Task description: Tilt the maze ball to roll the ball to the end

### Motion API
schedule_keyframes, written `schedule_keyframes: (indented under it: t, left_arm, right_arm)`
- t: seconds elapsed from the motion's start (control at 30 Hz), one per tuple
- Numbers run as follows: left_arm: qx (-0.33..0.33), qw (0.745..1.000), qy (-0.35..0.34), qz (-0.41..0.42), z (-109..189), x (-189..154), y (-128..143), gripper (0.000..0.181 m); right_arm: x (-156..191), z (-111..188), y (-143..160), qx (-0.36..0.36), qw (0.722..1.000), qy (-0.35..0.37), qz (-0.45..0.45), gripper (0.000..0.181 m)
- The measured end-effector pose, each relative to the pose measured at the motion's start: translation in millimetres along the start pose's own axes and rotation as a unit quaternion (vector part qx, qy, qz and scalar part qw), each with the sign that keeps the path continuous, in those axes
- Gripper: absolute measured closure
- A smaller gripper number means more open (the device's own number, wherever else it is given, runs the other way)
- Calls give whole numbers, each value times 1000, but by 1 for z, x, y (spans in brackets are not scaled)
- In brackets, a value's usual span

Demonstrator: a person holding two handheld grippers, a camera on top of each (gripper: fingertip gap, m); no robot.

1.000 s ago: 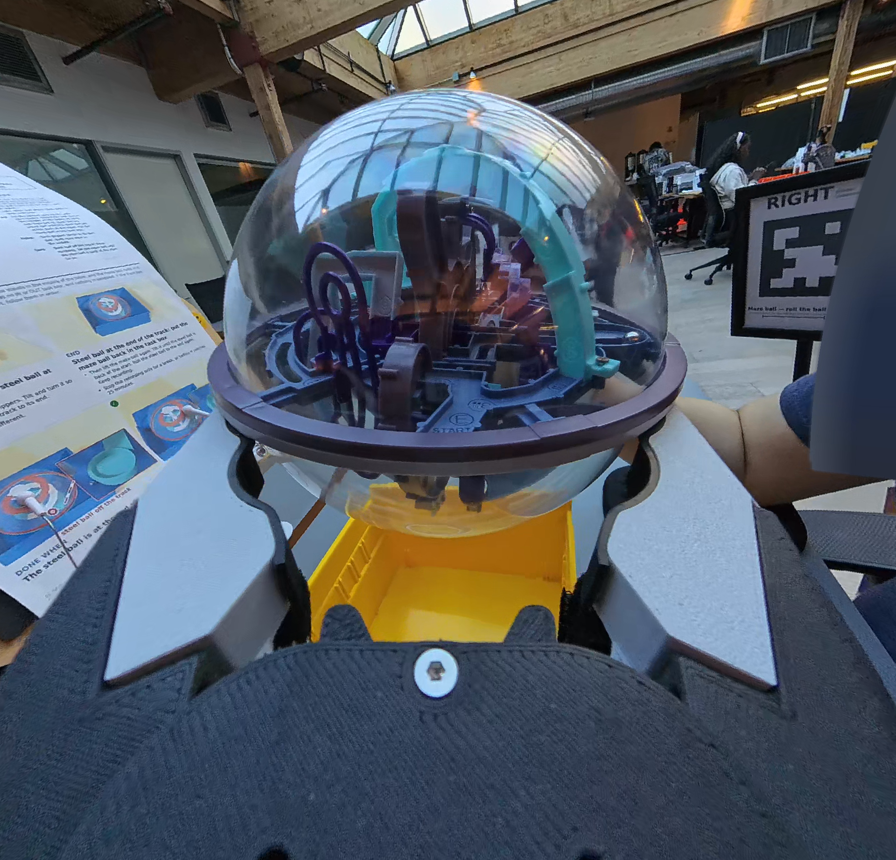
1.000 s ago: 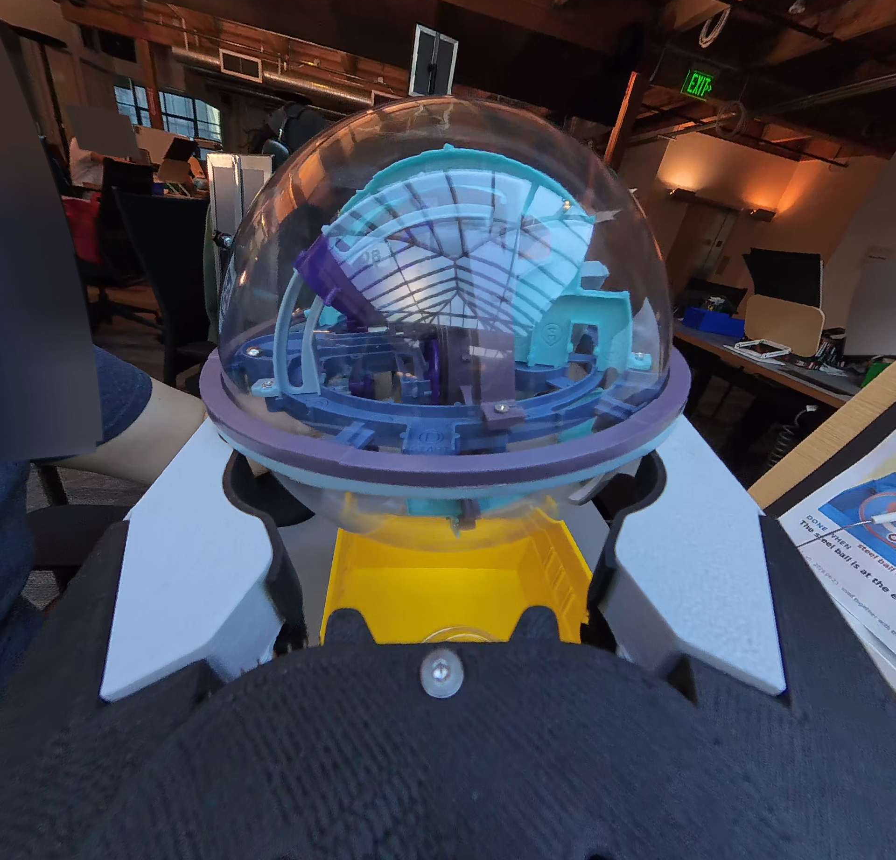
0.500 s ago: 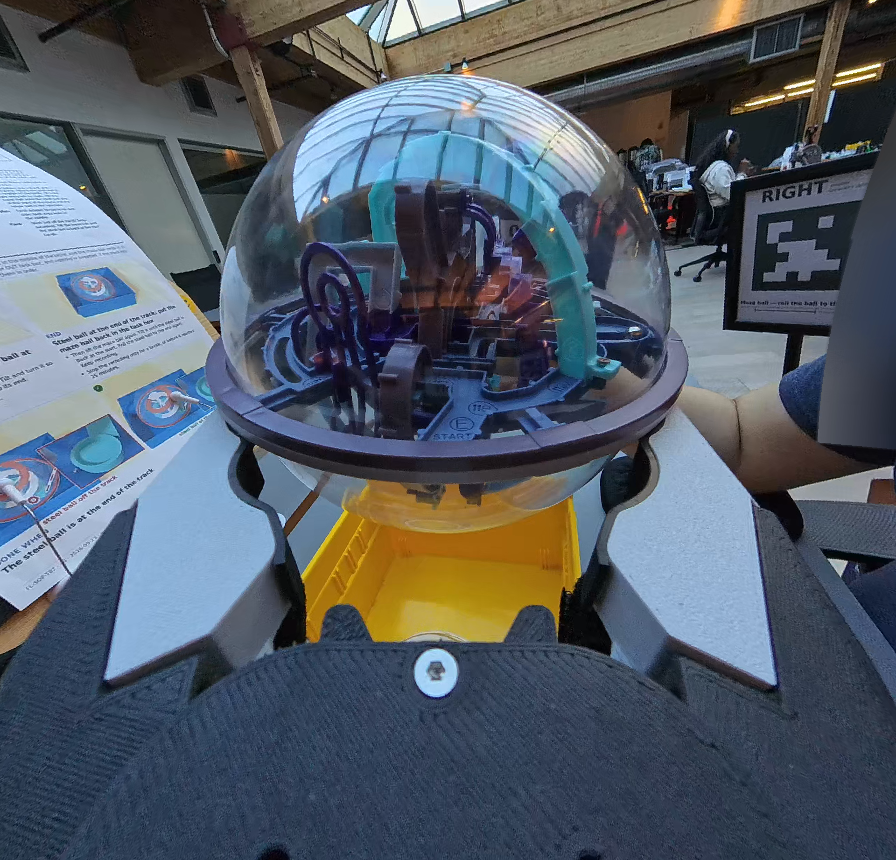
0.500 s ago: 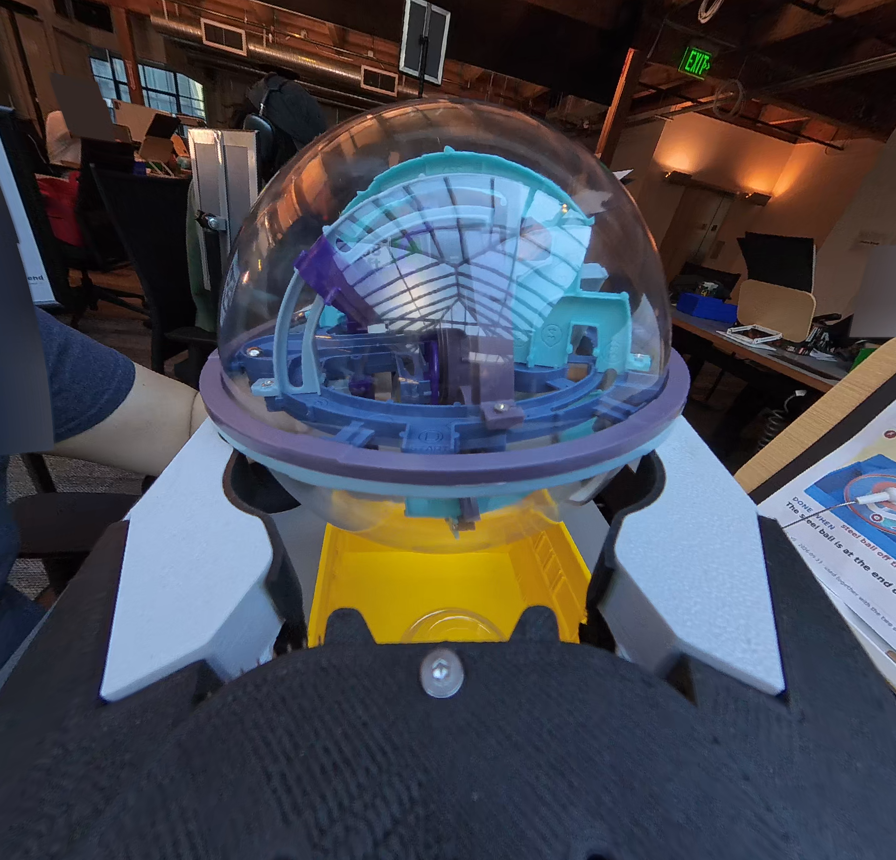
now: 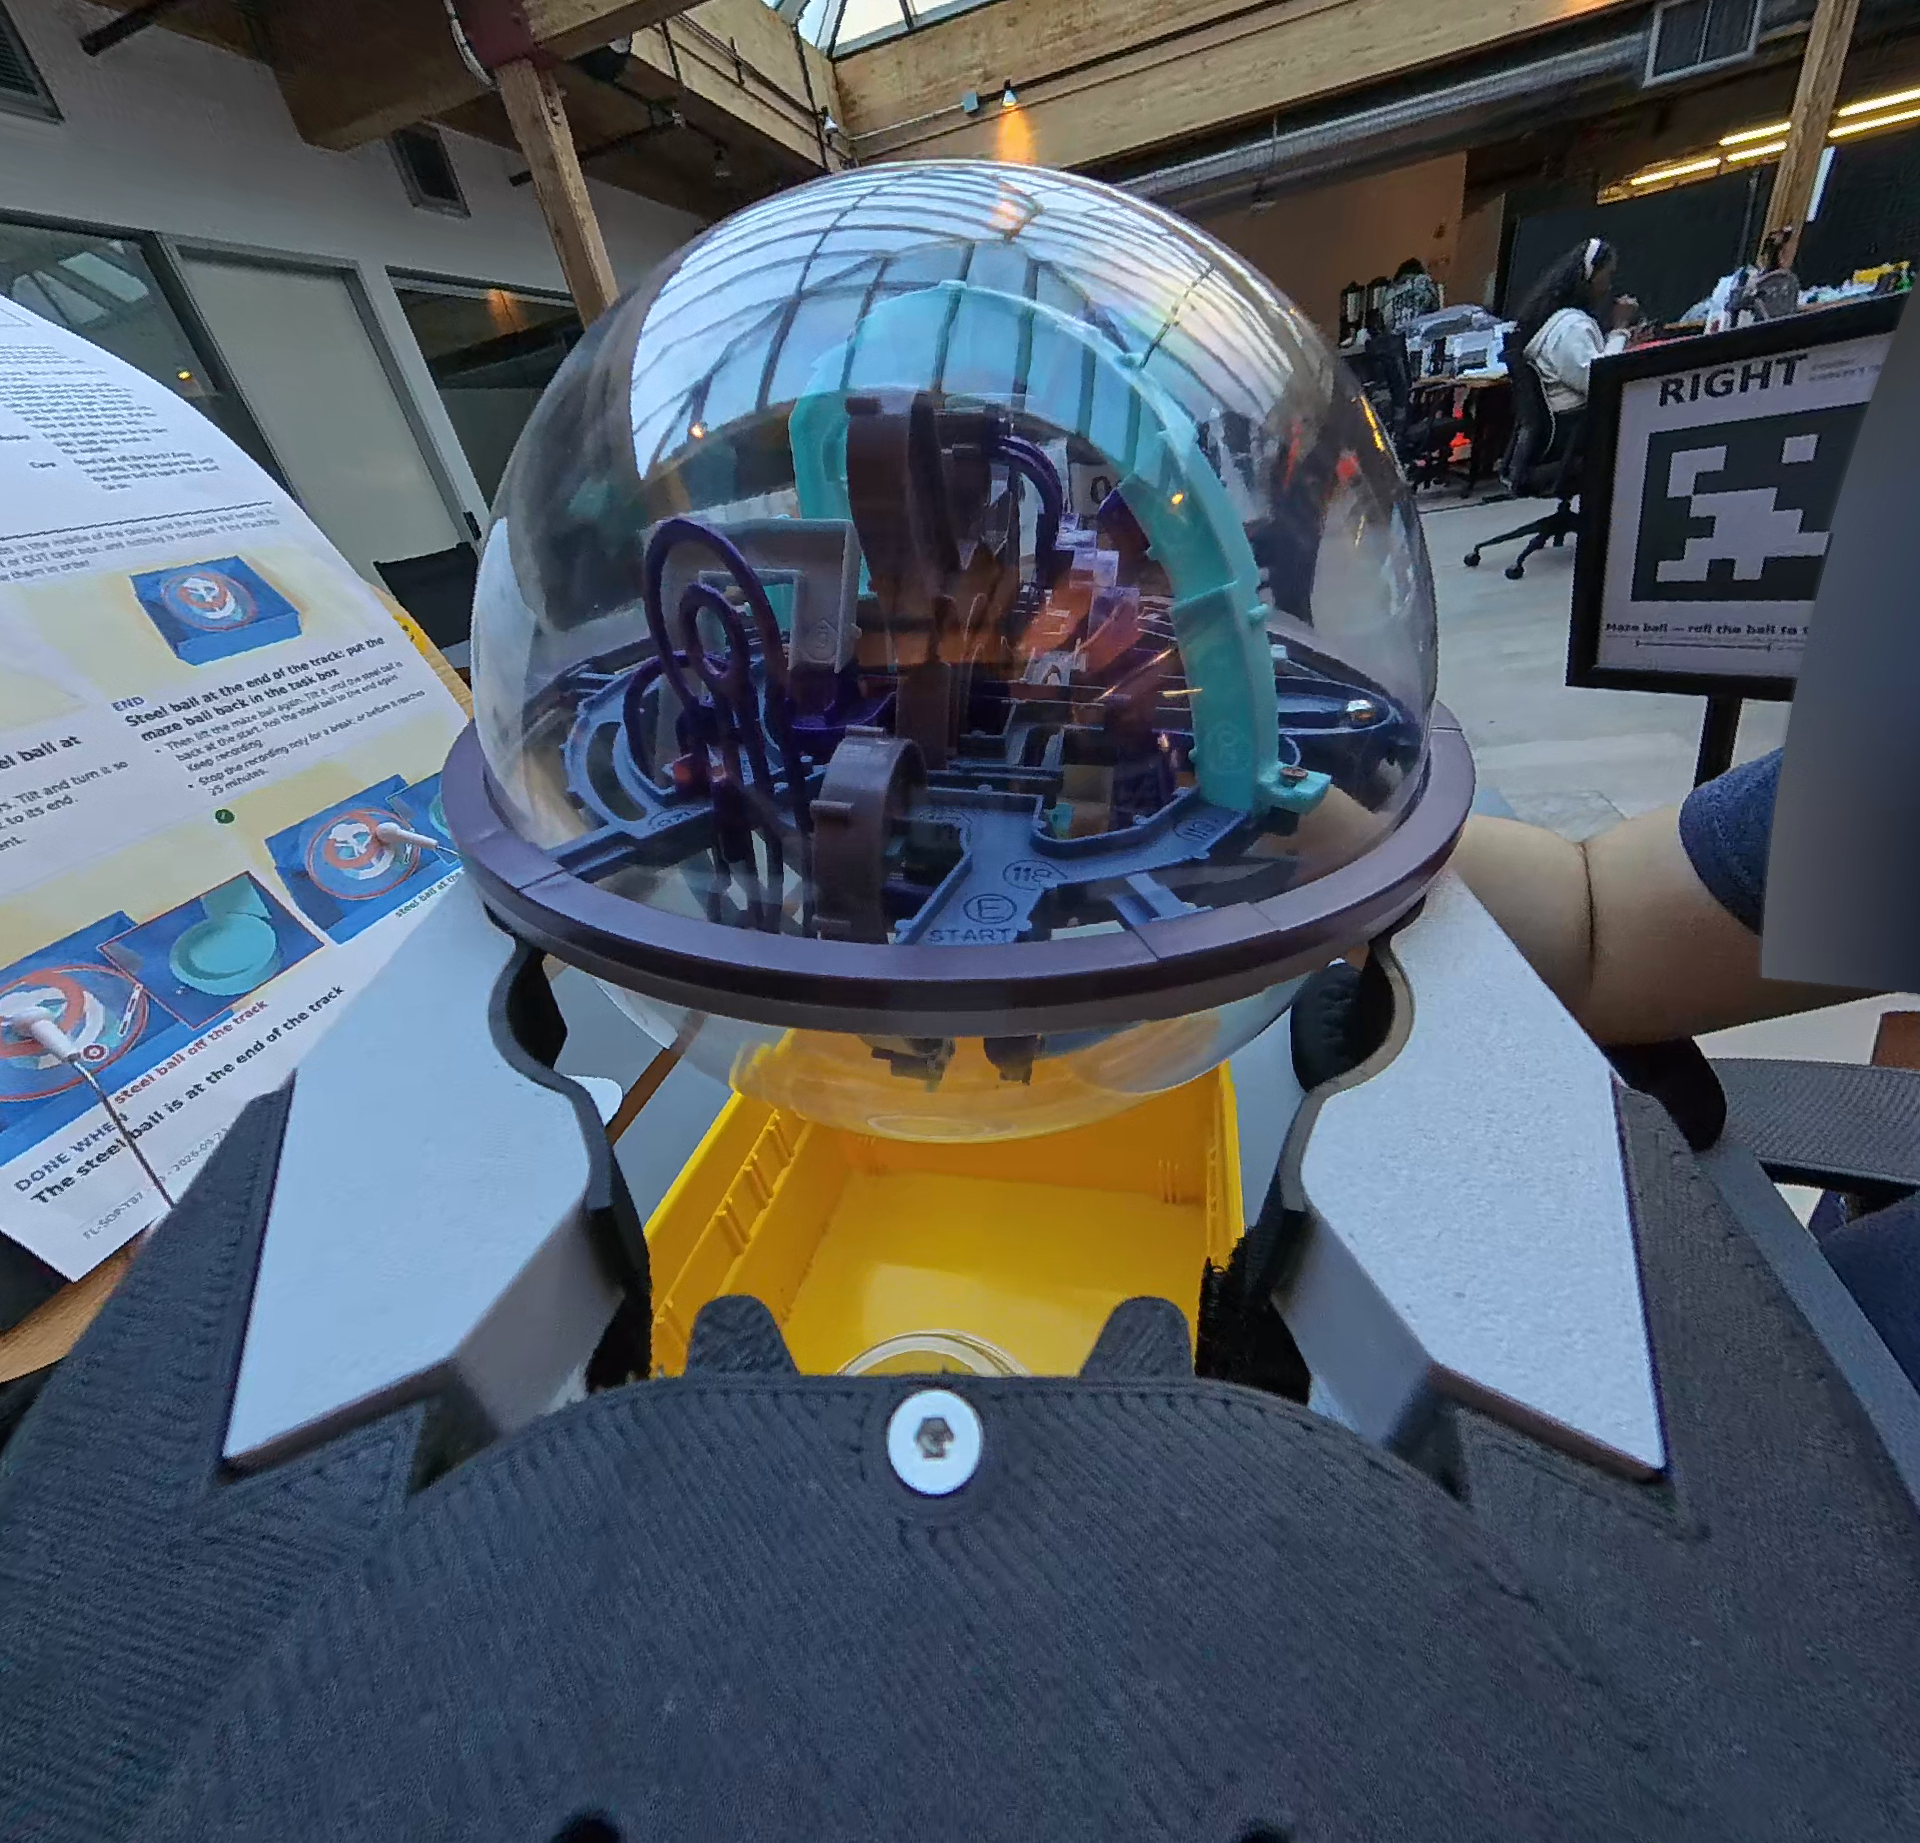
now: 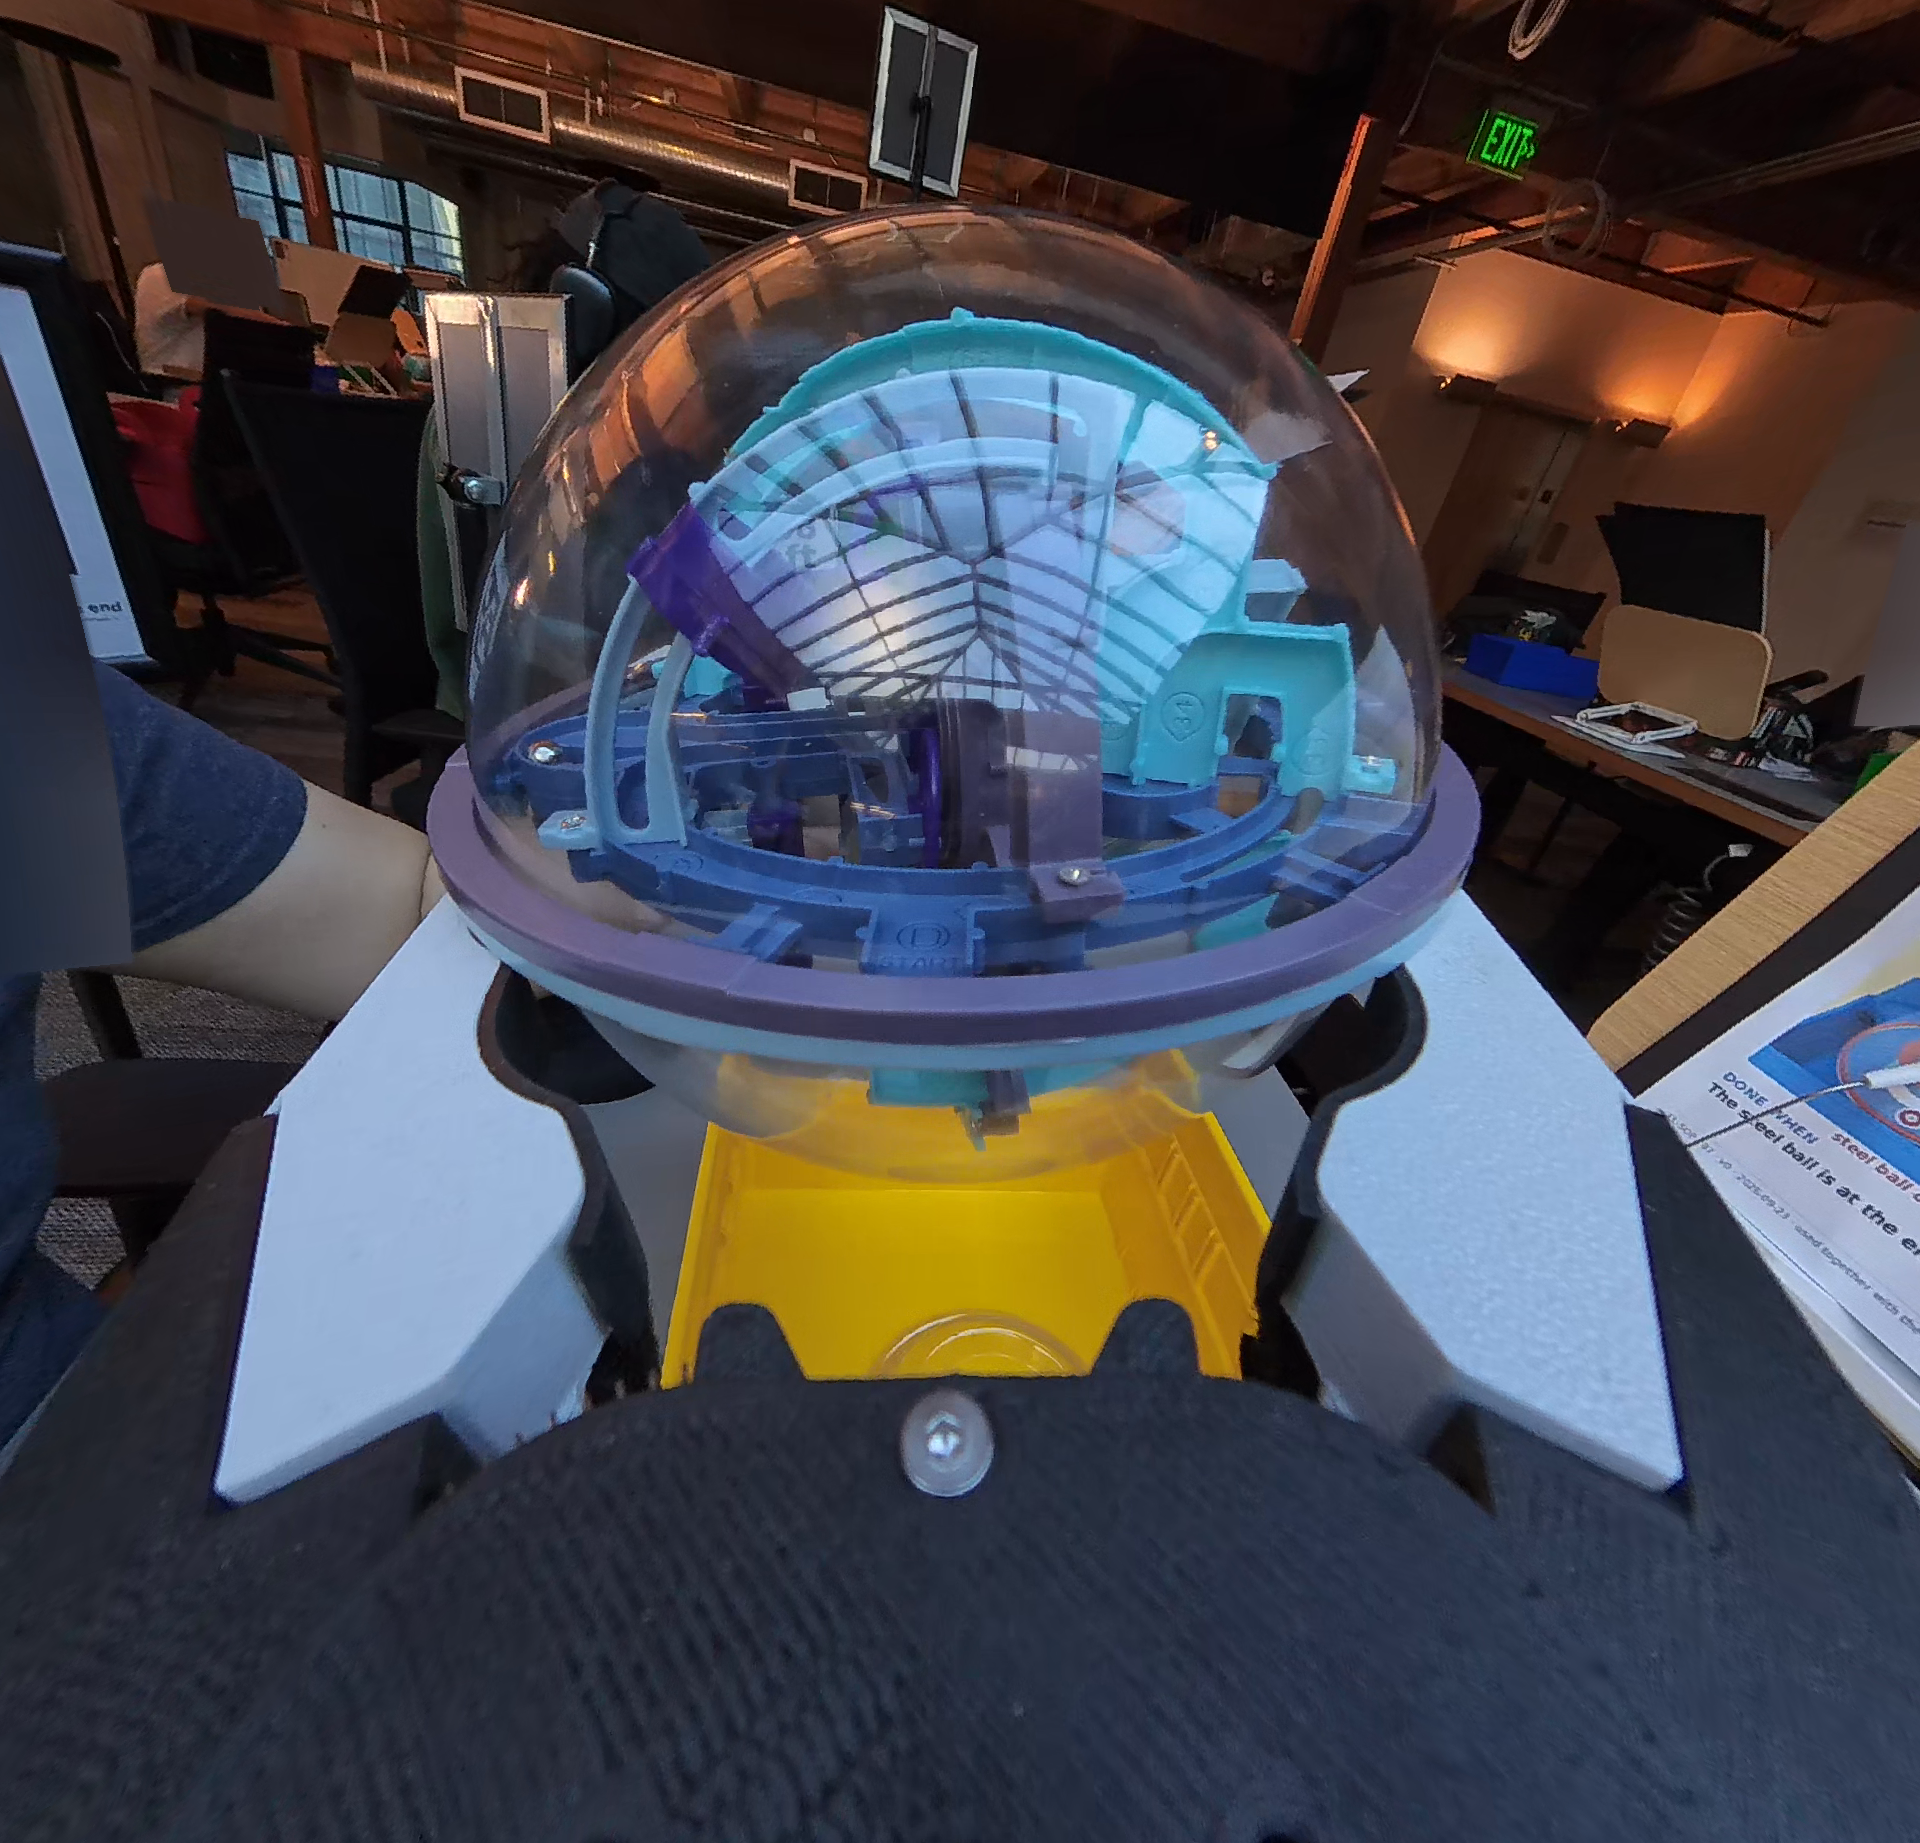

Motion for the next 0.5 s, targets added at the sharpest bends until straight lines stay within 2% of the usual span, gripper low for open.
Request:
schedule_keyframes:
  t: [0.5]
  left_arm:
    - [-4, 1000, 2, 17, 2, -2, -5, 29]
  right_arm:
    - [2, -1, -5, -6, 1000, -1, -14, 24]
Point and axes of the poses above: each gripper's, where its closed fingertips meet, z back along the fingers, y out of its underside, x = y × z across the jaws, the point moved 5 cm from there along z, back along the fingers, and after that the axes turned 15 degrees about -y, right-handed, at the moved point
